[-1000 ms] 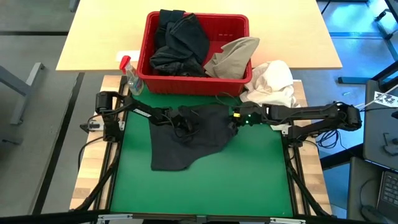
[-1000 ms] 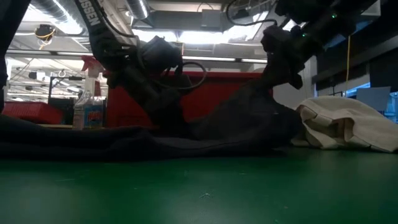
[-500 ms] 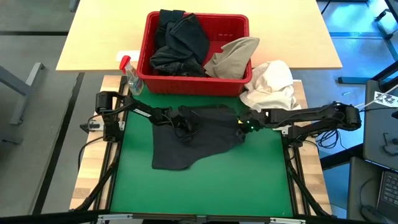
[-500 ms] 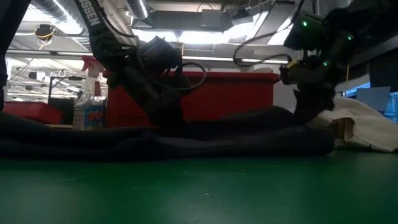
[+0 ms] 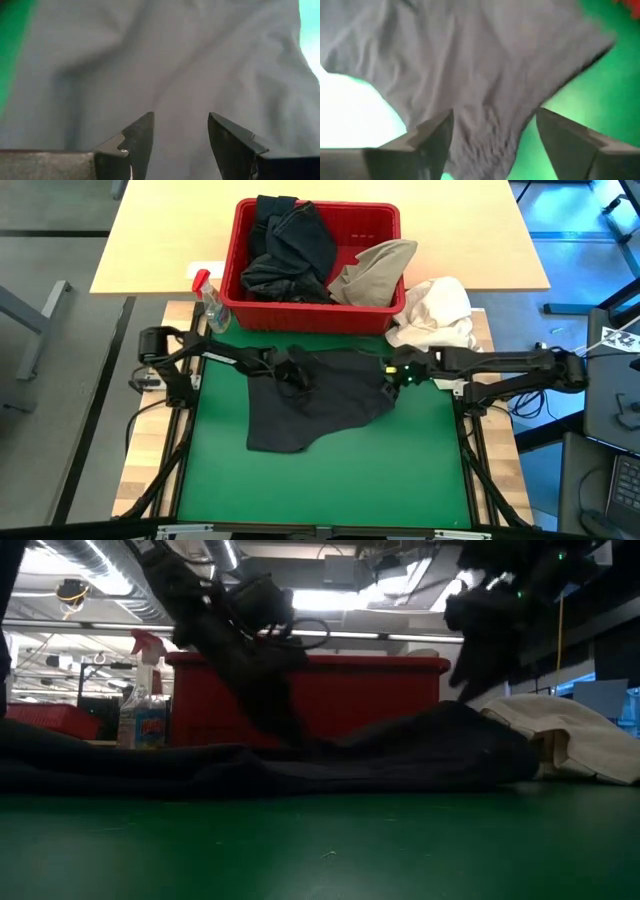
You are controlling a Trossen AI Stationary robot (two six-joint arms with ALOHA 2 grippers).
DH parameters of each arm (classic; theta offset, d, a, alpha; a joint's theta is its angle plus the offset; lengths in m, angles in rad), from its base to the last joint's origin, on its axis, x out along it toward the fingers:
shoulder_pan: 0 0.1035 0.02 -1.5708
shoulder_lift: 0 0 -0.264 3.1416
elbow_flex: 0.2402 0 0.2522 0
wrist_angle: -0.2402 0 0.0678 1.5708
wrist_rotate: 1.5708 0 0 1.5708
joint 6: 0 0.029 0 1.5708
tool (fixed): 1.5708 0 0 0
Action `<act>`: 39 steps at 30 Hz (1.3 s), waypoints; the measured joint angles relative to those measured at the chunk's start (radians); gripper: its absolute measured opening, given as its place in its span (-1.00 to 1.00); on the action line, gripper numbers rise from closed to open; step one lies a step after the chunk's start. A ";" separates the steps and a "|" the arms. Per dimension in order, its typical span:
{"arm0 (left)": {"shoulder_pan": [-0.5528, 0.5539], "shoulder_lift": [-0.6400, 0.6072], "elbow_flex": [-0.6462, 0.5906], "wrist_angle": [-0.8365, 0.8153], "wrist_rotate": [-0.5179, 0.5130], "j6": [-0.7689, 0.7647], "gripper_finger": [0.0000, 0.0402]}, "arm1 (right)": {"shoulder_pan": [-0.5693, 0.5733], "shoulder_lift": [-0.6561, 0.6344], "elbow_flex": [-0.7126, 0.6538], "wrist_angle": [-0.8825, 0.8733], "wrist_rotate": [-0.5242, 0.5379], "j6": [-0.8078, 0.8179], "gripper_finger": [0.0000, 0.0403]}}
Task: Fold Laundry from Bin
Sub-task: Fold the black shorts
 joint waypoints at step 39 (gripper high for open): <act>0.028 -0.392 -0.014 -0.247 -0.019 0.222 -0.10 | 0.093 0.141 -0.102 0.404 -0.007 -0.263 0.63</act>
